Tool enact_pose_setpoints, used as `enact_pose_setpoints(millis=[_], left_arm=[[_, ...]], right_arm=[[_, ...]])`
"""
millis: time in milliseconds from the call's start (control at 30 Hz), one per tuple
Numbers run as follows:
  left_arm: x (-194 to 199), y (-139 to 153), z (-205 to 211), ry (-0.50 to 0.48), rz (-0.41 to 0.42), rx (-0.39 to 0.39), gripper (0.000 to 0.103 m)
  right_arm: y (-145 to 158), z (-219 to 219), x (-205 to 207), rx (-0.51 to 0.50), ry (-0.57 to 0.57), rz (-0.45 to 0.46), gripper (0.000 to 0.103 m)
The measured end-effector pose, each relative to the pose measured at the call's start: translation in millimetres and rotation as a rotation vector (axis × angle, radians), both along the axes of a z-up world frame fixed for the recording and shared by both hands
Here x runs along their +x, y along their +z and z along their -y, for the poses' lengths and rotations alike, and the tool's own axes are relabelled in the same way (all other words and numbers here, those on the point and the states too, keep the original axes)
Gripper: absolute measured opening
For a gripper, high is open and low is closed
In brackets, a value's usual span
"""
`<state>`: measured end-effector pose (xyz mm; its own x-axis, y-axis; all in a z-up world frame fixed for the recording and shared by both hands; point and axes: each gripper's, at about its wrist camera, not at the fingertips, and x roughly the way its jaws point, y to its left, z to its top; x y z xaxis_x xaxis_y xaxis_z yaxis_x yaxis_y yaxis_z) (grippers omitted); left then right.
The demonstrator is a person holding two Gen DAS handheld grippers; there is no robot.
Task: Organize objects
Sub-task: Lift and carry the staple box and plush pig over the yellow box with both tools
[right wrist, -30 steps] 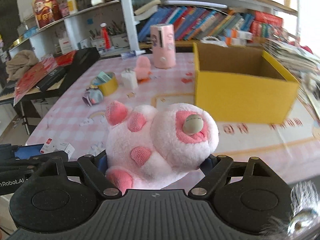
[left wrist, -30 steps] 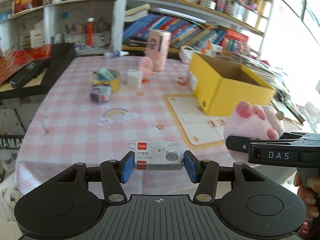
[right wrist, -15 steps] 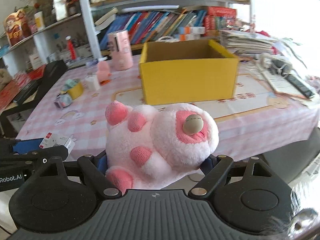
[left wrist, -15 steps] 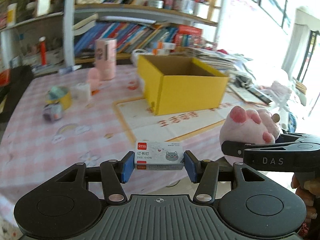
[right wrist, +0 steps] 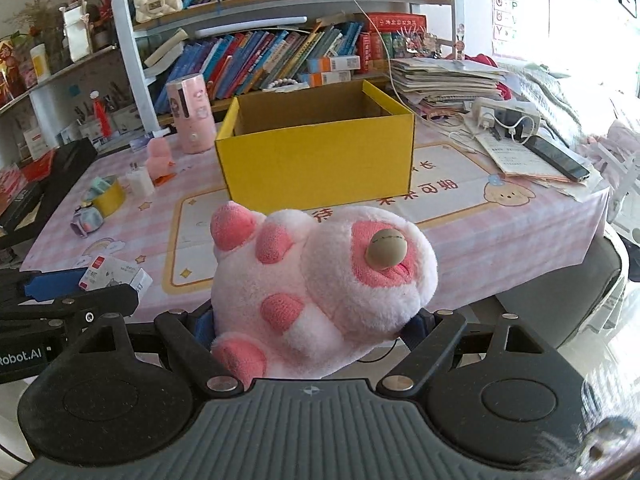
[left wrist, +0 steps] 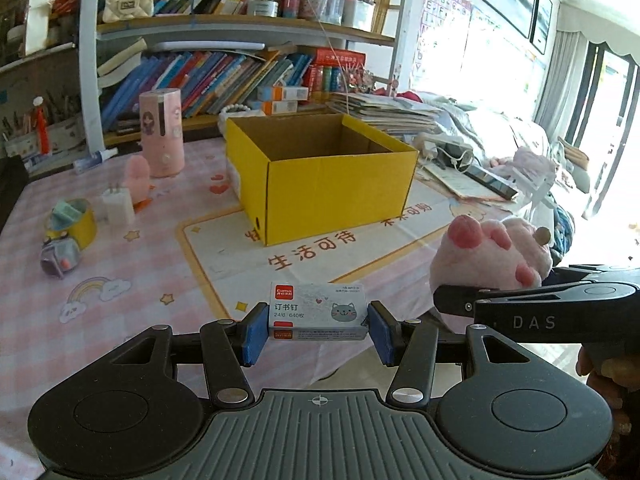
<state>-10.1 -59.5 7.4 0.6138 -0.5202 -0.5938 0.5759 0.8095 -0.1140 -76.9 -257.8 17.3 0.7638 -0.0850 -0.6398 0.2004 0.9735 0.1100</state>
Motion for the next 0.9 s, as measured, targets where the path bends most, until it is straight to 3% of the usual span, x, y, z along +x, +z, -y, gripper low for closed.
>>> enact_pose_setpoints(millis=[900], left_arm=[[52, -3, 39, -0.007, -0.019, 0.006, 0.051]], right_arm=[[-4, 33, 62, -0.007, 0.025, -0.045, 0.084]])
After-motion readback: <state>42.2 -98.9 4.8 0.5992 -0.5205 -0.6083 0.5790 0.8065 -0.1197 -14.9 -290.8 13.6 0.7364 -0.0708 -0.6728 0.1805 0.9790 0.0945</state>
